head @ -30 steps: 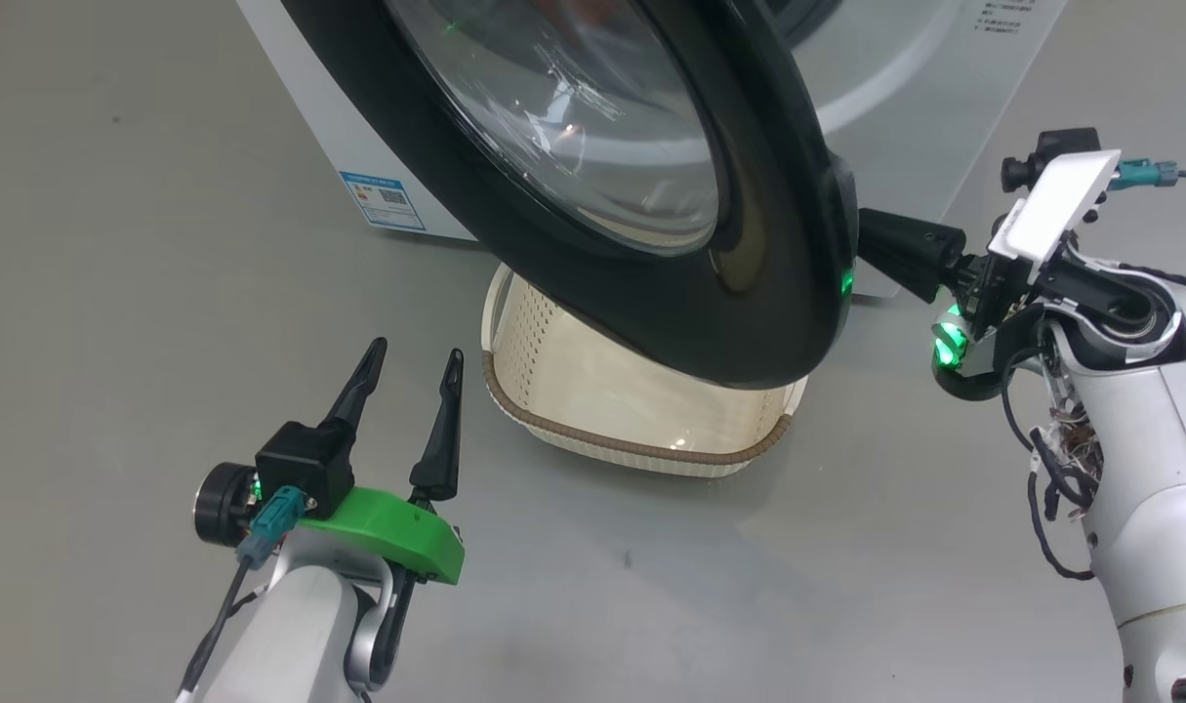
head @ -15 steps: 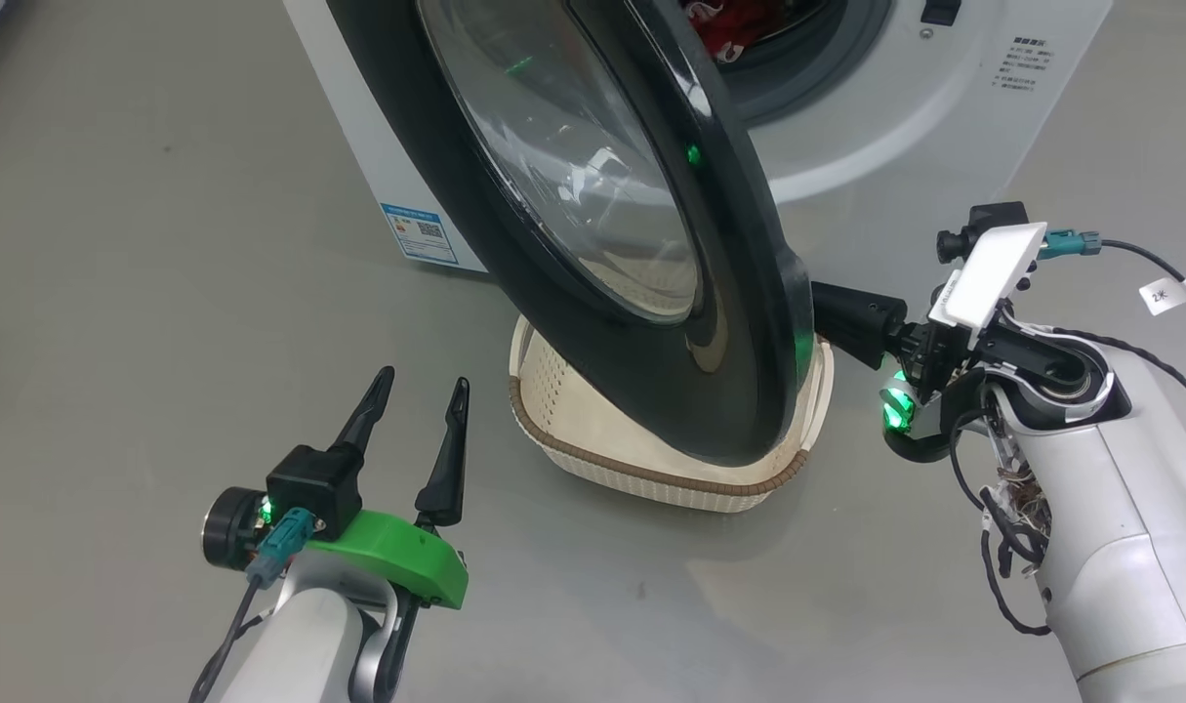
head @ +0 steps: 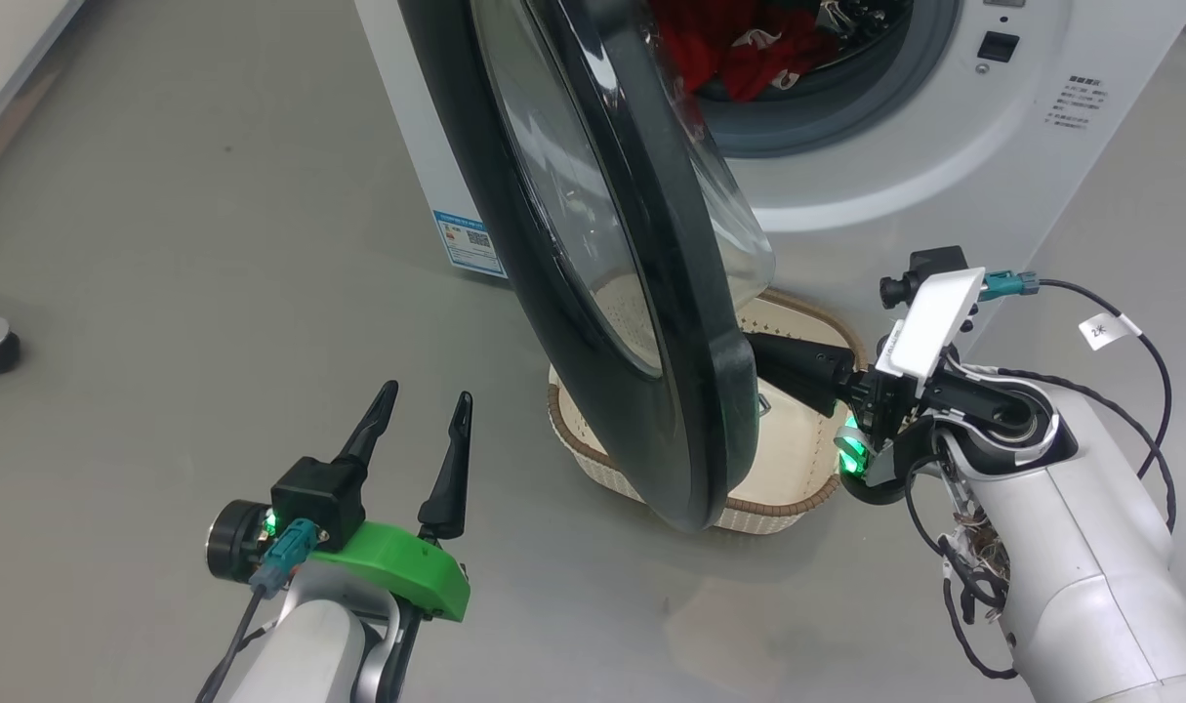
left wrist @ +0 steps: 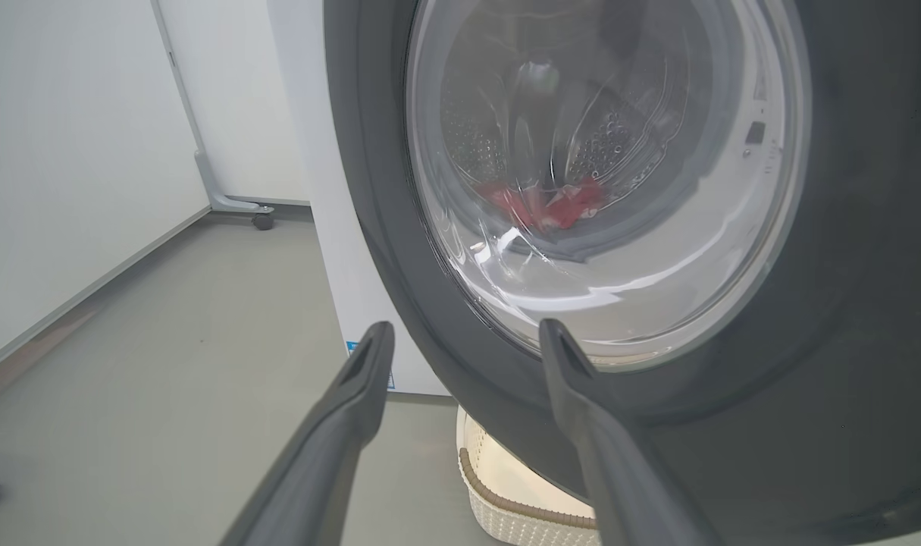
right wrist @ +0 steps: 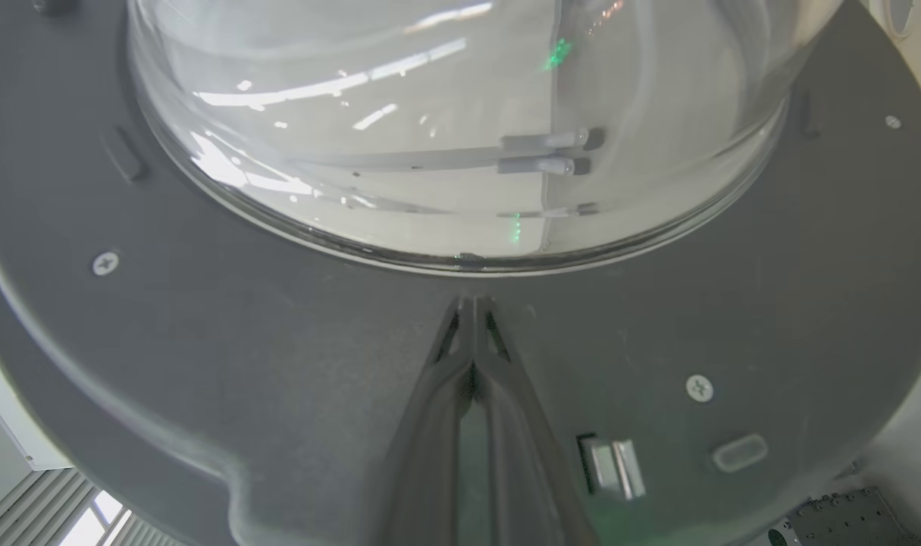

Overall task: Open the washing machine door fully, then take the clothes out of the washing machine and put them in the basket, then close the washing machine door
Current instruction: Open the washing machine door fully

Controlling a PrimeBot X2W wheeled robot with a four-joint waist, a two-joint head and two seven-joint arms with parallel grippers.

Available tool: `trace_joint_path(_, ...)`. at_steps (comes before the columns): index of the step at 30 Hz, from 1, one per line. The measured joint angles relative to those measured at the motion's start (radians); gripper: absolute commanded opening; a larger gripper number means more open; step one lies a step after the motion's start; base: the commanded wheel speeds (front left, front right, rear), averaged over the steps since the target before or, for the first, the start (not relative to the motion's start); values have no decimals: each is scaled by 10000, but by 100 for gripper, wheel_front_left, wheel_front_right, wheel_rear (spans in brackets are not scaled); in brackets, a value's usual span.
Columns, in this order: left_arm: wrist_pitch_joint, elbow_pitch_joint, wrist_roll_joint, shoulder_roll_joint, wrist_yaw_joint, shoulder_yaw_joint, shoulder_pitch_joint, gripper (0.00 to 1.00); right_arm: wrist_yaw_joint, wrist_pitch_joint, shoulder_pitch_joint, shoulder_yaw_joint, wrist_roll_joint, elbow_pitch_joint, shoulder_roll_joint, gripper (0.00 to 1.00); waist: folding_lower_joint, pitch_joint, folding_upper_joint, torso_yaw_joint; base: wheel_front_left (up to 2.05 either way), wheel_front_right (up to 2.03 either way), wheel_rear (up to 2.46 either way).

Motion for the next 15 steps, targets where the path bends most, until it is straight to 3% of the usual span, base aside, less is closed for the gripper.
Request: trace_joint_path(15, 0, 4, -77, 2, 2, -17, 87, 100, 2, -322, 715, 892, 180, -332, 92, 0, 0, -178, 0, 628, 0, 0, 0)
